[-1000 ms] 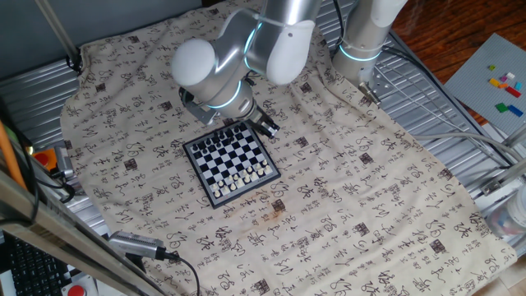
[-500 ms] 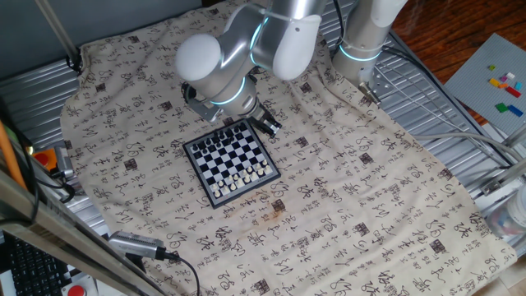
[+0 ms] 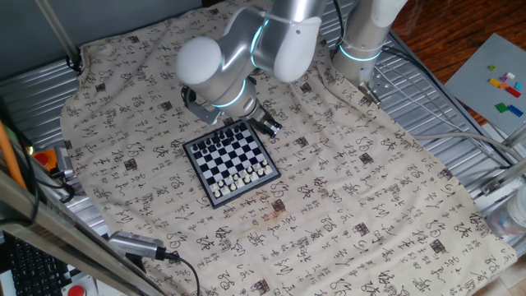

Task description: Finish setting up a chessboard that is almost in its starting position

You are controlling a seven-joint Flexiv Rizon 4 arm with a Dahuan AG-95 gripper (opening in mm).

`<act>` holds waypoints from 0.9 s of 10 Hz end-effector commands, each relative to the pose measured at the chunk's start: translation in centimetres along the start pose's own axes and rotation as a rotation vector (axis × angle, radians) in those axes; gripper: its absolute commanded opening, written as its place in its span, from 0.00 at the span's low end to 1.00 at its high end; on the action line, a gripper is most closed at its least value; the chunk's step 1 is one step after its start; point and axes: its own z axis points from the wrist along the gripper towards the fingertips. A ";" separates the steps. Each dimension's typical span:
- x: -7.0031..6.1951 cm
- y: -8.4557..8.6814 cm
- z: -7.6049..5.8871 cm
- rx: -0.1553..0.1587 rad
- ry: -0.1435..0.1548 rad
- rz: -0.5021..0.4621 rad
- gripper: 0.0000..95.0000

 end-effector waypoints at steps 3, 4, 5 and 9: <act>0.0 -0.2 -0.1 -0.008 0.017 0.006 0.00; 0.0 -0.2 -0.1 -0.009 0.020 0.008 0.00; 0.0 -0.3 -0.1 -0.010 0.020 0.007 0.00; 0.0 -0.3 -0.1 -0.011 0.021 0.006 0.00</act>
